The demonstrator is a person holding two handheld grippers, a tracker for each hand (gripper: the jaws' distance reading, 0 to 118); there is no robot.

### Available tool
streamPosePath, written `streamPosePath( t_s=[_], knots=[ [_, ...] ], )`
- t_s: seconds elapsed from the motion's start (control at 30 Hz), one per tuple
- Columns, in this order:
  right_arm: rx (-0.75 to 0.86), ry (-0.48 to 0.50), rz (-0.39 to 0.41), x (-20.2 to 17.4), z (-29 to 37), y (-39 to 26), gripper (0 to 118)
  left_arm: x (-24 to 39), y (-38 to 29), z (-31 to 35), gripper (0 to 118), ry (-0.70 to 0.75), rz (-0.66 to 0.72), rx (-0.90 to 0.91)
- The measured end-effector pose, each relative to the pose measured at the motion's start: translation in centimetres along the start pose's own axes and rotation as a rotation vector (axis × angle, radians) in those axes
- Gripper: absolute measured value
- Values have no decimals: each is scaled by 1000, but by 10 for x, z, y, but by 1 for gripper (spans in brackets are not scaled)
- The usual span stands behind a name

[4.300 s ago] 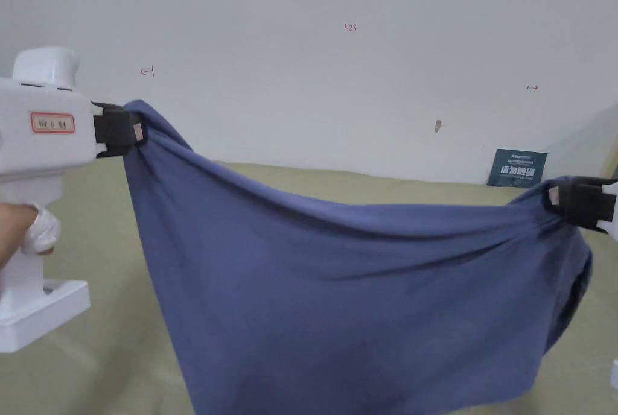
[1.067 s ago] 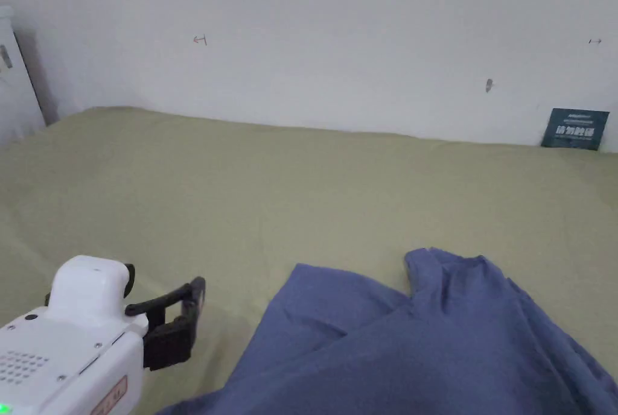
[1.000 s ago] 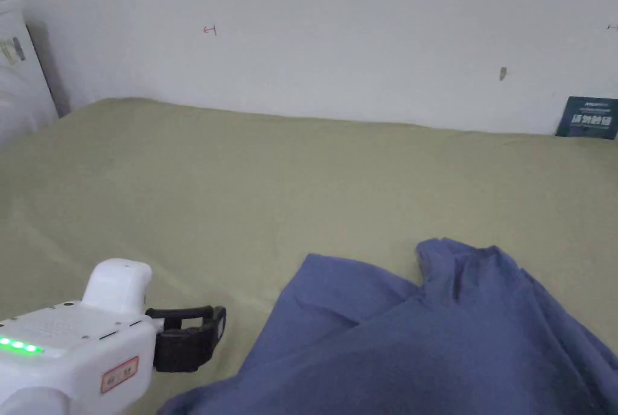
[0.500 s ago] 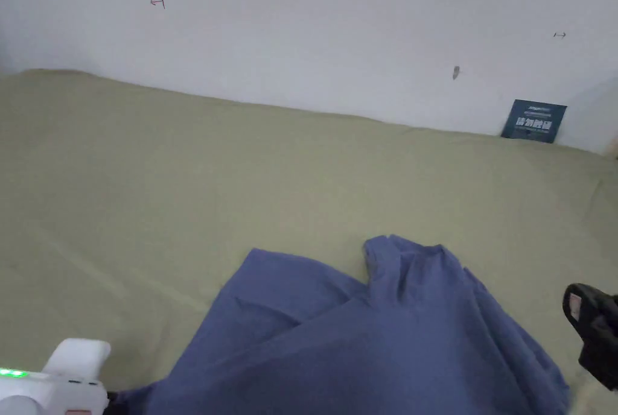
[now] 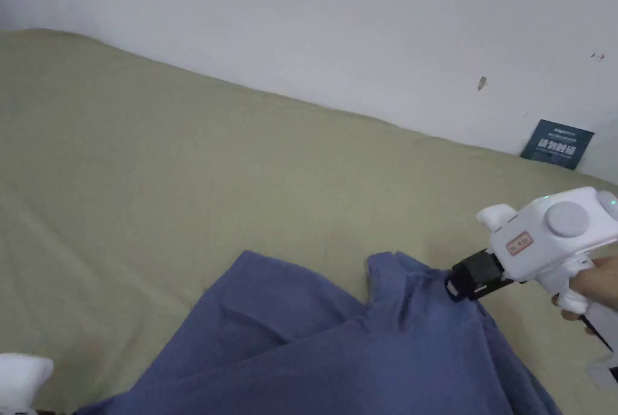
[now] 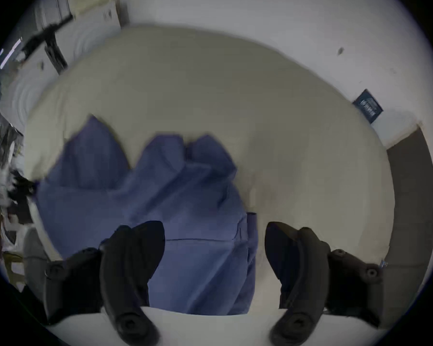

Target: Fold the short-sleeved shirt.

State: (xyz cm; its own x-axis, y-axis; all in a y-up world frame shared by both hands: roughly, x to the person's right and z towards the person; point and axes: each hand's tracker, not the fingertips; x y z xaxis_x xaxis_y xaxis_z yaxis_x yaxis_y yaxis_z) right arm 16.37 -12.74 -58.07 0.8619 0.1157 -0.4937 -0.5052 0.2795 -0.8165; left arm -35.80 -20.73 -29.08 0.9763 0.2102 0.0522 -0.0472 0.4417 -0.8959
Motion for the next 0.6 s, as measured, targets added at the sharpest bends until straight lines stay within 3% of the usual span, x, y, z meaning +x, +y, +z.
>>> streamPosePath(
  t_s=[0.1,0.2,0.27,0.3,0.47,0.6],
  knots=[
    [-65,34,-43,2,-40,-4,87,-2,-3,3,1,-10,15,9],
    [-26,8,-48,19,-57,-6,82,-3,-4,3,1,-15,-5,20],
    [26,24,-75,23,-55,-9,36,-2,-3,1,1,-14,-8,24],
    [31,39,-91,17,-47,-11,2,-2,-4,1,1,-15,-5,27],
    [149,17,-47,1,-21,-22,2,-4,-9,5,1,-24,5,56],
    [314,-1,-99,-9,21,-35,2,-6,-6,14,1,-25,12,95]
  ],
)
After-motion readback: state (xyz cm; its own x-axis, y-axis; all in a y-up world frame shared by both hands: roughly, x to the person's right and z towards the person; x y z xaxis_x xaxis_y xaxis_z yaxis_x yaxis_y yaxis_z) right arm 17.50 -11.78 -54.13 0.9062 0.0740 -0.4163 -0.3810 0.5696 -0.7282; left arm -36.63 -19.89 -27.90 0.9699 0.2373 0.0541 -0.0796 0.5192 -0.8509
